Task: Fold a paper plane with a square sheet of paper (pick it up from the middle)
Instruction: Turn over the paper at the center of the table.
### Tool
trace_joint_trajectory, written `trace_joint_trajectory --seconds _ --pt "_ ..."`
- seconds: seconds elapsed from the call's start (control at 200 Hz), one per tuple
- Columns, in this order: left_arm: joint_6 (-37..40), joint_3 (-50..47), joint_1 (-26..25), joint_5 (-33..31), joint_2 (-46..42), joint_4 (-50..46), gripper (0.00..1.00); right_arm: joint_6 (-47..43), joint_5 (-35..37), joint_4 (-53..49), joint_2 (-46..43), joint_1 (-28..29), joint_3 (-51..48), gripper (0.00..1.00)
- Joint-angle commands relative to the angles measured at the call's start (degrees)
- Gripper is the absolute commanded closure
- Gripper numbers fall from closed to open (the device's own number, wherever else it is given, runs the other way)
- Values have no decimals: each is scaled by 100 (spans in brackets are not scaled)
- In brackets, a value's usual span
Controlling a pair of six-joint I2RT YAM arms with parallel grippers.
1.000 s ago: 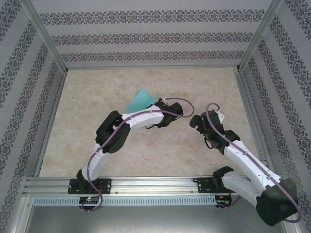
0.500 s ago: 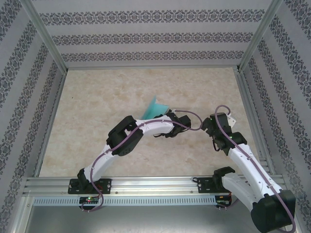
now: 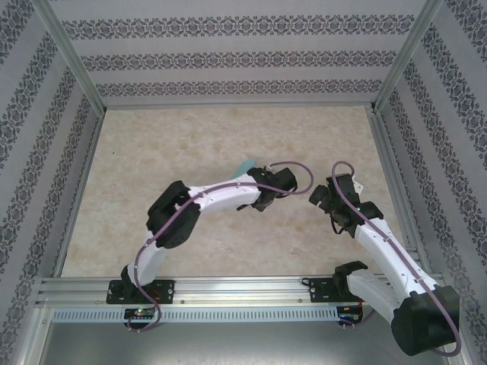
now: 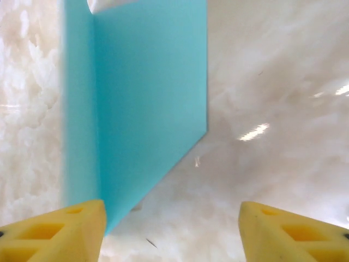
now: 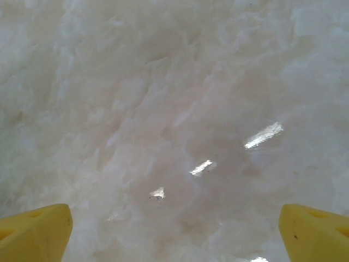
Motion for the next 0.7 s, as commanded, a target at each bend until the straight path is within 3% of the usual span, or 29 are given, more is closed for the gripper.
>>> trace_joint_trajectory --seconds 0.0,0.205,0.415,0.545,0.699 --pt "-283 -377 362 1121 -803 570 25 -266 -396 233 136 -66 261 5" --pt "-717 -1618 1283 2435 -2013 1520 11 -363 -1122 672 764 87 575 14" --pt "-1377 -2957 2593 3300 -2791 2188 0 -135 -1019 1330 1934 1452 1345 20" --pt "-1505 -3571 3169 3497 -3176 2354 0 -106 -972 1604 3009 2247 2117 25" --pt "-1518 -4124 3639 3458 -3645 2423 0 -128 -1131 1696 4324 2811 3271 31"
